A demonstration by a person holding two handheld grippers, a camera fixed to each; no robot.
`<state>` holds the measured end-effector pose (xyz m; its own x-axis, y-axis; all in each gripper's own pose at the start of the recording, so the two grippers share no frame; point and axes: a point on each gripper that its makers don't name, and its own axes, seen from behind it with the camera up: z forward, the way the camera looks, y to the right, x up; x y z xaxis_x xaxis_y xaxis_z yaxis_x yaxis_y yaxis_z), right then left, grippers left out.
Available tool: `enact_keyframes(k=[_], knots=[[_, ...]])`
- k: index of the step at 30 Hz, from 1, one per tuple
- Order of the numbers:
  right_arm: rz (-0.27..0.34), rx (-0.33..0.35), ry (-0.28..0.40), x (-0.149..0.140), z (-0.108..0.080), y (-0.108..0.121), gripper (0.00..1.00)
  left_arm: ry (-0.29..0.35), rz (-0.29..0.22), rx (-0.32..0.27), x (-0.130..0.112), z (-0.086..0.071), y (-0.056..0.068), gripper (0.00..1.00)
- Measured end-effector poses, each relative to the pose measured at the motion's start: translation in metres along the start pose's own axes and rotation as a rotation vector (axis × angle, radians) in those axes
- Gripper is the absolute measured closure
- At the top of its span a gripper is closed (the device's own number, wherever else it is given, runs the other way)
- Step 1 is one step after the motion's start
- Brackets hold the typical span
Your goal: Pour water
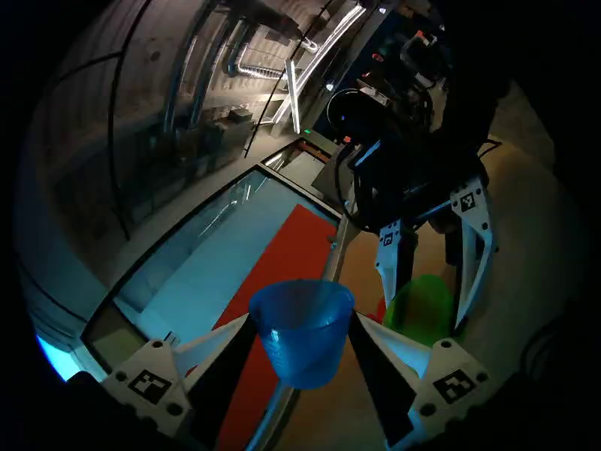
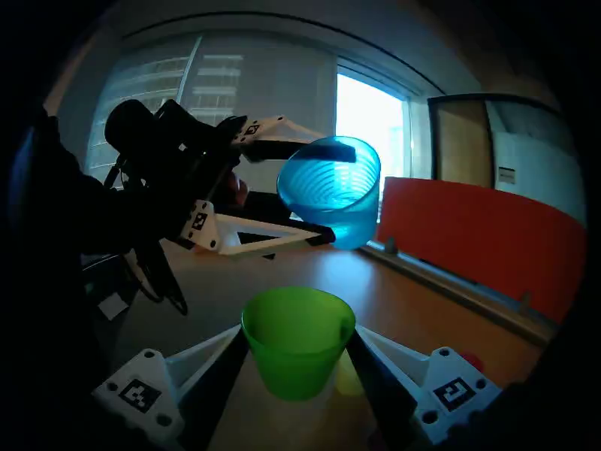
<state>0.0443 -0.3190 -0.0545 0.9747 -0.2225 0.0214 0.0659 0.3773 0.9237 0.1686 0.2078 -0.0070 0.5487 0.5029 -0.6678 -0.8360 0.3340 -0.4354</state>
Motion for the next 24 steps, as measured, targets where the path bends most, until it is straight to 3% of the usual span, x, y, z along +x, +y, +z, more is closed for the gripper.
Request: enact_keyframes(k=[24], knots=[[-0.004, -0.004, -0.002, -0.0005, -0.0020, 0.0032, 0.10, 0.003, 0.052, 0.000, 0.0039, 0.0012, -0.0037, 0.16]])
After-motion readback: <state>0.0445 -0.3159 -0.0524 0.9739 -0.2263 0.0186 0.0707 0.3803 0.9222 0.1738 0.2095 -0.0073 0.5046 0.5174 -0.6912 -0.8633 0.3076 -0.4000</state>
